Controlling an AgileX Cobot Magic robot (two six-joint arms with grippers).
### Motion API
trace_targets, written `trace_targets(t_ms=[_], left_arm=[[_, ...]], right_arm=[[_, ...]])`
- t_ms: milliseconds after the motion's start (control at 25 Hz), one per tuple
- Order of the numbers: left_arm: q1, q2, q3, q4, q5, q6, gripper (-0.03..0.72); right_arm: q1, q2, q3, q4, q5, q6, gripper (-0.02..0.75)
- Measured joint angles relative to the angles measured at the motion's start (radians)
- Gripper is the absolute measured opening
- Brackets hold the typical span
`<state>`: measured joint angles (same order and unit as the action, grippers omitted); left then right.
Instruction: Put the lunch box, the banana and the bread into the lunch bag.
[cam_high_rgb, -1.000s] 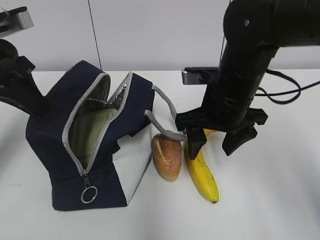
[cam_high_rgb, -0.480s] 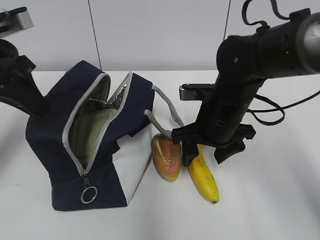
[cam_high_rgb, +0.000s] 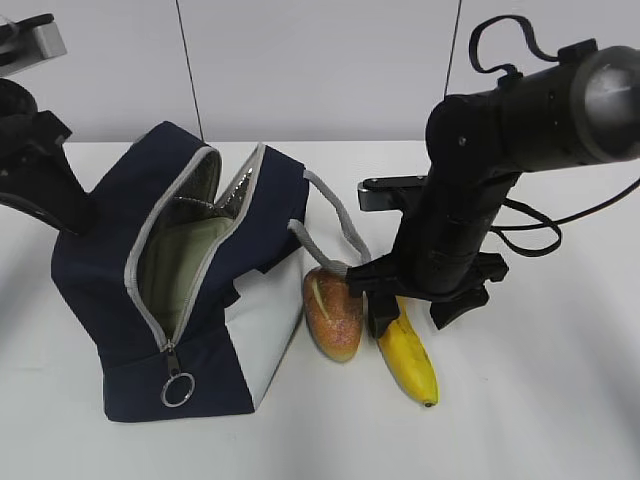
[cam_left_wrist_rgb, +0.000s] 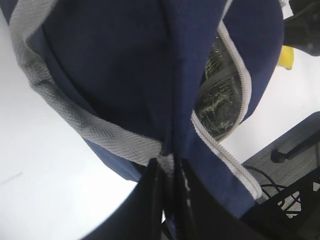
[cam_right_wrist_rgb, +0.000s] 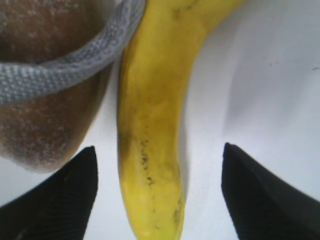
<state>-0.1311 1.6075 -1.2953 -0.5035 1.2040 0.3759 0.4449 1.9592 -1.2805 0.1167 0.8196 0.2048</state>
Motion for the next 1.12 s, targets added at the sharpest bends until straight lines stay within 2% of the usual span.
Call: trace_targets(t_ms=[680,760,960,1120], left_arm=[[0.000,0.000,0.000,0.000,0.000,-0.002,0.017],[0.000,0.000,0.000,0.000,0.000,-0.002,0.017],[0.000,0.000,0.000,0.000,0.000,-0.002,0.017],[0.000,0.000,0.000,0.000,0.000,-0.002,0.017]], right_arm=[[0.000,0.061,-0.003,0.000,-0.003,0.000,0.575],[0.000,0.061,-0.003,0.000,-0.001,0.000,0.539],[0.000,0.061,-0.003,0.002,0.012,0.000,0.342],[0.000,0.061,-0.006,0.004,0.026,0.000,0.317]])
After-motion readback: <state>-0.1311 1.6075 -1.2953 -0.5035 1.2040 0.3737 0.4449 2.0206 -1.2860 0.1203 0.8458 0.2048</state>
